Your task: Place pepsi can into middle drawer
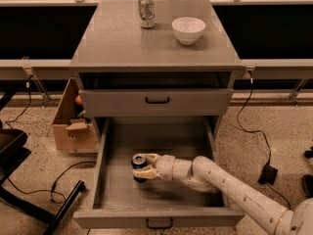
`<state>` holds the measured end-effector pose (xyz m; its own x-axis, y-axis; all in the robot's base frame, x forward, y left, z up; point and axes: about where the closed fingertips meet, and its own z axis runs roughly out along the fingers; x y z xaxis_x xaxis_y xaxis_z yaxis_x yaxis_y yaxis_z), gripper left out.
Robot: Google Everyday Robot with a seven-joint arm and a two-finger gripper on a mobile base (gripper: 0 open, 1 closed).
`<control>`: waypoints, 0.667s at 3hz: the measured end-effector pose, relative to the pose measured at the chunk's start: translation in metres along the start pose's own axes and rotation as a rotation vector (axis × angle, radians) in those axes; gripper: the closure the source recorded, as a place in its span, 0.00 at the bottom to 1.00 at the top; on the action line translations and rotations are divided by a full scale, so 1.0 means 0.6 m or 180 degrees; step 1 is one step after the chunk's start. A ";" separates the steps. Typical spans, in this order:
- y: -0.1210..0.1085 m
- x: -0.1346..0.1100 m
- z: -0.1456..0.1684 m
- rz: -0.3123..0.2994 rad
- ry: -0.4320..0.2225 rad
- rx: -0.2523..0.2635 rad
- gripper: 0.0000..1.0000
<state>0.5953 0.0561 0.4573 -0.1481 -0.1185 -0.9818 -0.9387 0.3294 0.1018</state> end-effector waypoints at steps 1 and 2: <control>0.000 0.000 0.000 0.0000 0.0000 0.0000 0.37; 0.000 0.000 0.000 0.0000 0.0000 0.0000 0.06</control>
Offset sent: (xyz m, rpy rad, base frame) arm 0.0000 0.0000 0.0000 0.0000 0.0000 0.0000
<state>0.5952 0.0562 0.4573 -0.1481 -0.1185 -0.9819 -0.9387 0.3293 0.1019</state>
